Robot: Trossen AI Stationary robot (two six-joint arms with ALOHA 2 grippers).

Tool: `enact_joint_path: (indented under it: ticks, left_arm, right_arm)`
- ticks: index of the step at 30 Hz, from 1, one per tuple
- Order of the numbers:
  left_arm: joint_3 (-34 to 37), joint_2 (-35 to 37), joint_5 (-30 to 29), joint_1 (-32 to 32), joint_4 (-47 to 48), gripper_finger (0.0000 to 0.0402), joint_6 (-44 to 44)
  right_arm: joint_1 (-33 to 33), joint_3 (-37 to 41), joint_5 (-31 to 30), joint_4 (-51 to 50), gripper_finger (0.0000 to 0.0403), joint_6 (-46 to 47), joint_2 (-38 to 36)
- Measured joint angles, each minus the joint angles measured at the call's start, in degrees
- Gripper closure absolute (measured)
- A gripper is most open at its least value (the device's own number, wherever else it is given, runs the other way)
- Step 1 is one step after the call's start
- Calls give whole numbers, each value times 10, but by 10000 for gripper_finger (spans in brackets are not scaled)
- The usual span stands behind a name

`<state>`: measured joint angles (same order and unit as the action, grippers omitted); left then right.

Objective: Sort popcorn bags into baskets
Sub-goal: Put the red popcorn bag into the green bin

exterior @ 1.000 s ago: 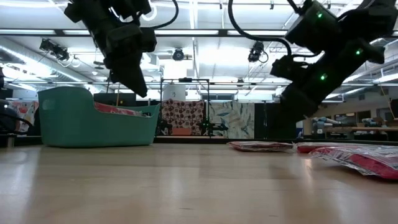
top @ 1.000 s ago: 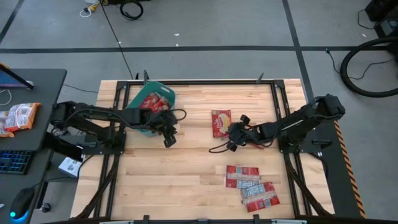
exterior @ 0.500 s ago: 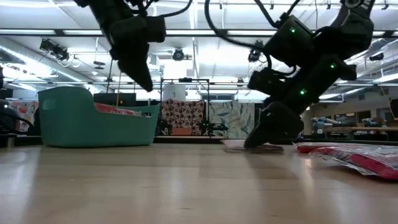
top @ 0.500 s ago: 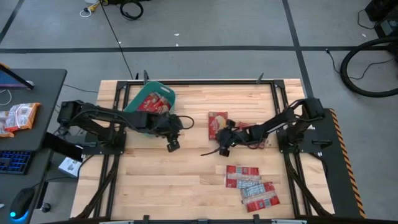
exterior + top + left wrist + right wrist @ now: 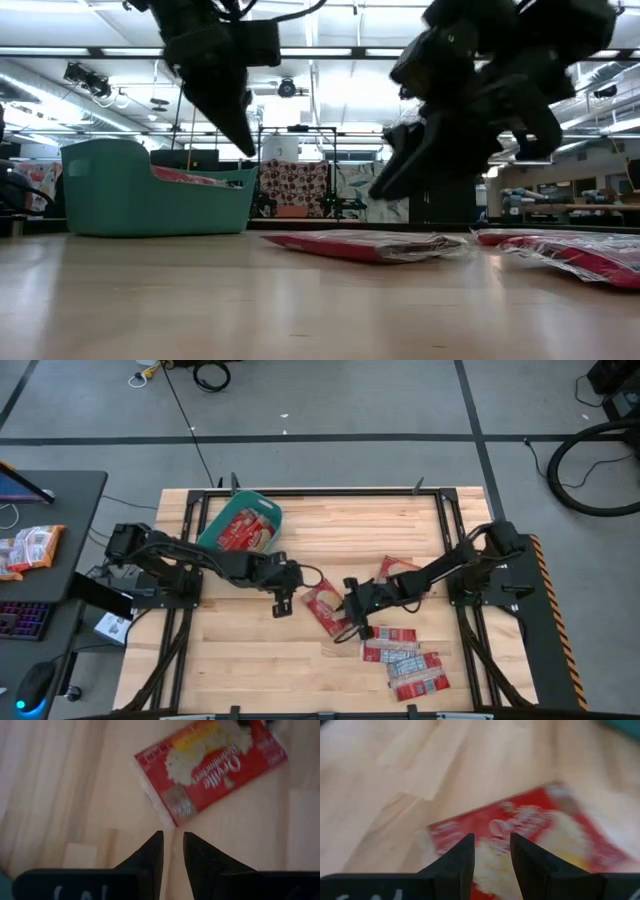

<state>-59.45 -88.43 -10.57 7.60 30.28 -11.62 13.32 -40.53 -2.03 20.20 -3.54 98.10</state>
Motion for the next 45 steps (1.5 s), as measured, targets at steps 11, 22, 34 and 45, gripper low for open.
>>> enact_joint_path:
  ticks: [11, 22, 34, 45]
  left_arm:
    - [-2, -63, -10, 58, -63, 316, 34]
    - [-19, -121, -49, 97, -87, 217, 83]
    - [-89, -229, -114, 123, -111, 206, 297]
    - [-88, -250, -143, 125, -154, 209, 445]
  right_arm:
    - [31, 16, -157, -119, 273, 46, -70]
    - [-6, 45, -153, -121, 273, 97, -71]
    - [-22, 45, -99, -82, 273, 112, -50]
    - [-23, 45, -67, -40, 273, 113, -37]
